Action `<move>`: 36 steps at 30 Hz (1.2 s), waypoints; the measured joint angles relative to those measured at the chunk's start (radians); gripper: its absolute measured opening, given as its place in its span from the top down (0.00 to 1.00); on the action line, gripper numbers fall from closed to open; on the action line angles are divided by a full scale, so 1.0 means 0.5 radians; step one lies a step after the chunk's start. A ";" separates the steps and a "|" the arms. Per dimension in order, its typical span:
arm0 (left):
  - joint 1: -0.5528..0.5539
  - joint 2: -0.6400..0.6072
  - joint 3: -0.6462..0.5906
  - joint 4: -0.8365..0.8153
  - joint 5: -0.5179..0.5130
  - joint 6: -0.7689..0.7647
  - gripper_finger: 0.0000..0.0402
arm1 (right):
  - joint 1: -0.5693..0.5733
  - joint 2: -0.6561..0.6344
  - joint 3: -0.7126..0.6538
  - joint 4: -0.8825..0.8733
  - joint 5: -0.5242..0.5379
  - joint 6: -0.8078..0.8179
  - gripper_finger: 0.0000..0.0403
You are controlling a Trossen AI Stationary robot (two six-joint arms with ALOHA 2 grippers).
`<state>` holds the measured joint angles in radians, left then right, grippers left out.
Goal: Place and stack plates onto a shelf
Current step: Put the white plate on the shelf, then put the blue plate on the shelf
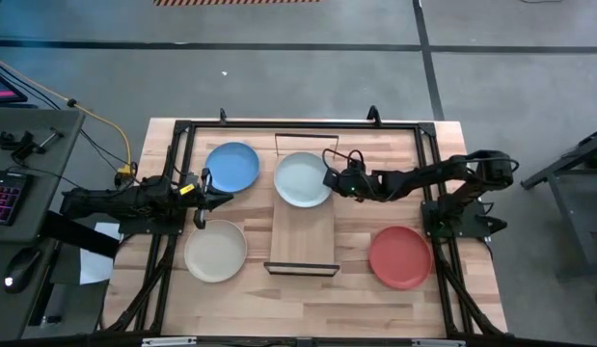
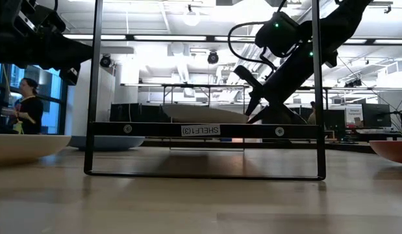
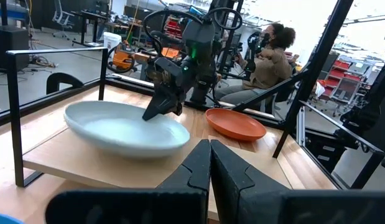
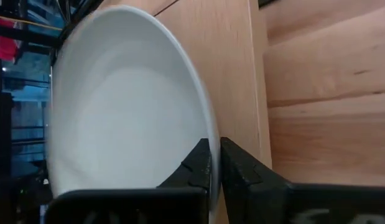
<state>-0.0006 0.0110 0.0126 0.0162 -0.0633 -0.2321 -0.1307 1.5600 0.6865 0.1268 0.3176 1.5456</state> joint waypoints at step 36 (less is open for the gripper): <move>0.000 0.000 0.000 0.000 0.000 0.000 1.00 | 0.159 -1.216 0.000 -1.531 -0.350 -1.020 0.71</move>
<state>-0.0005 0.0109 0.0127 0.0162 -0.0631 -0.2322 -0.0511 0.9522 0.6865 -0.6387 0.1427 1.0357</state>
